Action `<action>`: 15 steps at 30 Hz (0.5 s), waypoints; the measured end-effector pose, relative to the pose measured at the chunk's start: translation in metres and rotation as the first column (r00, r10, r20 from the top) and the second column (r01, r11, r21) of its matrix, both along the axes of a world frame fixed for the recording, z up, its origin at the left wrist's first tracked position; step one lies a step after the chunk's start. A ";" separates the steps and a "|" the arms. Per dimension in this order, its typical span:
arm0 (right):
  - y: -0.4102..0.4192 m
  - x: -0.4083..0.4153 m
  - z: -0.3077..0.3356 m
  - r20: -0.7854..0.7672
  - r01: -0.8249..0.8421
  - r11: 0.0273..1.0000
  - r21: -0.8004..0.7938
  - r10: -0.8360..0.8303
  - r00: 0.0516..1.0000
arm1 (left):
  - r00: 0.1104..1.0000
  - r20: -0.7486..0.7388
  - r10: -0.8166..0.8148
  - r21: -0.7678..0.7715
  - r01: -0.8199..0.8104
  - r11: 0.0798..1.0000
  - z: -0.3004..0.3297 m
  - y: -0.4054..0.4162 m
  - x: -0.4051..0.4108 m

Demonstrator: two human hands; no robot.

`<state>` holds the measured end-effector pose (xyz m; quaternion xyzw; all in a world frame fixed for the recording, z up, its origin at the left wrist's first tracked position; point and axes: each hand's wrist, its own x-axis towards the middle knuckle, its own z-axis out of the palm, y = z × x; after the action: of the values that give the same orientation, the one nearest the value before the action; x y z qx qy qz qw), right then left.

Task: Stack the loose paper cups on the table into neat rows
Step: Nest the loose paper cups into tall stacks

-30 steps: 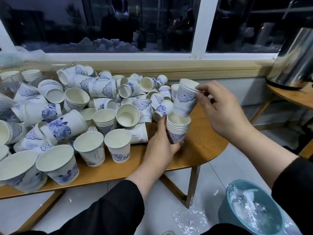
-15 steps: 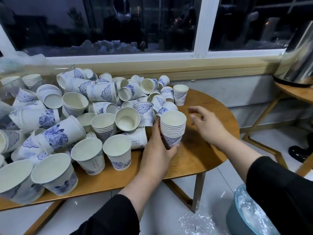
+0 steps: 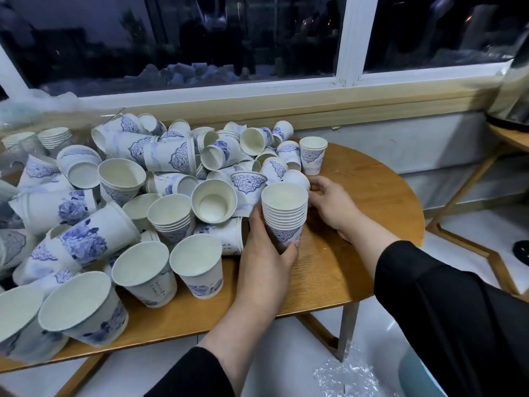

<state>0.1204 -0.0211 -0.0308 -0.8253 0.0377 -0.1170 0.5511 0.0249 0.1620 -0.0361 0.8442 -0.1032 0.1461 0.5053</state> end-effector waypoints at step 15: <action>0.002 -0.113 0.102 0.512 0.052 0.997 -0.063 -0.012 0.859 | 0.995 -0.076 -0.070 -0.004 0.070 0.998 -0.001 -0.001 0.000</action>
<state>0.0072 -0.0196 0.0717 -0.7841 -0.1004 -0.3419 0.5082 0.0249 0.1609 -0.0372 0.8447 -0.1134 0.0962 0.5142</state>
